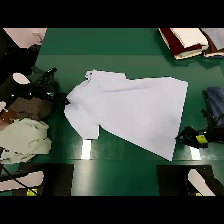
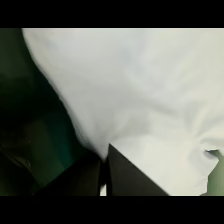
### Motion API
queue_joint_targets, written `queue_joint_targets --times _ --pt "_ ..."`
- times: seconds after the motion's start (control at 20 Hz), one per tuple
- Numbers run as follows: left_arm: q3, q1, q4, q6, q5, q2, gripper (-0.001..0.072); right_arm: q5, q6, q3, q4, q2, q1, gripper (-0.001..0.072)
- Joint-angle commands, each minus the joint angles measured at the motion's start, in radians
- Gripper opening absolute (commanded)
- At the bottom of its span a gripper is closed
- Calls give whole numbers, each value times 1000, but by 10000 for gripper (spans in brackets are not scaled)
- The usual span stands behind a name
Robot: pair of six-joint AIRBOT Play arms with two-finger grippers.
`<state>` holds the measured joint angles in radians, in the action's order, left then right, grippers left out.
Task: Fold the shirts.
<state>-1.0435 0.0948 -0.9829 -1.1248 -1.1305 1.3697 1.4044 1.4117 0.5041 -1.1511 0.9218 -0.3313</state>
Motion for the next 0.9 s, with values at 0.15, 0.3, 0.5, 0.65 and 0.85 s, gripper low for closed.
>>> queue_joint_targets --times 0.15,0.3,0.5,0.65,0.85 --pt "-3 0 -7 0 -24 -2 25 -153 -52 71 68 212 61 280" --pt "-3 0 -77 -7 -86 -26 23 -183 -52 180 51 294 135 17" --pt "89 -2 -116 -30 -111 -158 23 -193 -51 407 51 396 185 15" --pt "234 -2 -46 -30 -146 -273 24 -203 -50 583 51 465 209 16" --pt "355 -2 52 -27 -148 -340 24 -104 -51 698 49 497 194 439"
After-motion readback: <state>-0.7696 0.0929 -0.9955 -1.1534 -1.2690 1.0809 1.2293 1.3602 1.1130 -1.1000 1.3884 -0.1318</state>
